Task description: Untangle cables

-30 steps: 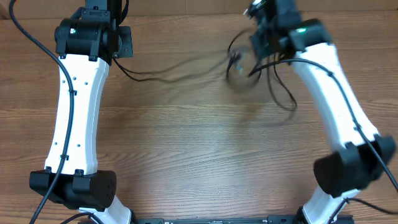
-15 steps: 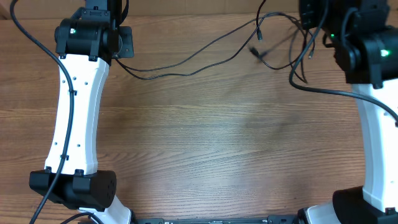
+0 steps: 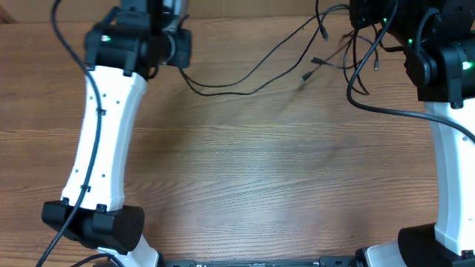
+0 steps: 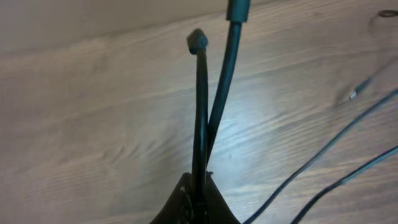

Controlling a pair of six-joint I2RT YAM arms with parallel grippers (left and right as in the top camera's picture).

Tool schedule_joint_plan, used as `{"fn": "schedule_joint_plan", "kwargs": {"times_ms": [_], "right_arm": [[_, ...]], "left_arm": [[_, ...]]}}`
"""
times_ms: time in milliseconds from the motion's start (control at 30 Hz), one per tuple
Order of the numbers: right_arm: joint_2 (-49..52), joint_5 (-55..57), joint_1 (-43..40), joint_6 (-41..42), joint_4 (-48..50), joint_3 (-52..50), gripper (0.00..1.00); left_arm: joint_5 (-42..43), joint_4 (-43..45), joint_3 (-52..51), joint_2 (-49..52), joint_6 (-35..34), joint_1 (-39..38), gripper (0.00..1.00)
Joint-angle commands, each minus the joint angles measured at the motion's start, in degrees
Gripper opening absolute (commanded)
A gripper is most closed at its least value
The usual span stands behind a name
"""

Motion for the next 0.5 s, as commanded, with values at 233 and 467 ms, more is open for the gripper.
{"fn": "schedule_joint_plan", "kwargs": {"times_ms": [233, 467], "right_arm": [[-6.4, -21.8, 0.2, 4.0, -5.5, 1.2, 0.04], [-6.2, -24.9, 4.3, 3.7, -12.7, 1.0, 0.04]], "left_arm": [[1.6, 8.9, -6.3, 9.2, -4.6, -2.5, 0.04], [5.8, 10.6, -6.3, 14.5, -2.8, -7.9, 0.04]]}}
